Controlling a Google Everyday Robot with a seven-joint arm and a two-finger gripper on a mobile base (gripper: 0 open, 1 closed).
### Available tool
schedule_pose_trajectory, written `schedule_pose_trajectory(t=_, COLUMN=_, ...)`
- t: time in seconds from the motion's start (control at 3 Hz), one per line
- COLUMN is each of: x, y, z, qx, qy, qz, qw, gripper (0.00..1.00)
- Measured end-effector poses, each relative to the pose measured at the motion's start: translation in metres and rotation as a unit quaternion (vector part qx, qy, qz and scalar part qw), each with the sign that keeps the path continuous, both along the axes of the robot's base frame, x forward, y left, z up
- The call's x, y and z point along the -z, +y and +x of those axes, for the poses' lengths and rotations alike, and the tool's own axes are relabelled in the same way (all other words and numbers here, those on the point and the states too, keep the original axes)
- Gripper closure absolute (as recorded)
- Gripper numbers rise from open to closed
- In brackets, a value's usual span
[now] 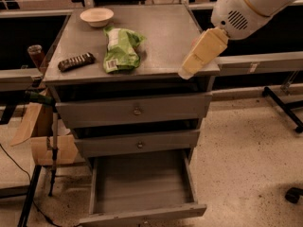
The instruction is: Place green rice chip bag into bottom drawer
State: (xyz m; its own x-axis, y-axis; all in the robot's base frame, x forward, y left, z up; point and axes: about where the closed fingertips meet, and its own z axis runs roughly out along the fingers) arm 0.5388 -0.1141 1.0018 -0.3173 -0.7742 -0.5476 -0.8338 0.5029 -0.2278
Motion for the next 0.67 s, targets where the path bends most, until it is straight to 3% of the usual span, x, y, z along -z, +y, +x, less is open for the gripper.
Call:
schedule_pose_trajectory(t=0.33, x=0.0, y=0.0, z=0.0, qx=0.0, qy=0.0, qz=0.0, qw=1.0, gripper=0.0)
schedule_pose_trajectory(t=0.67, x=0.009, y=0.012, z=0.02, qx=0.027, qy=0.01, qz=0.033, qw=0.999, gripper=0.0)
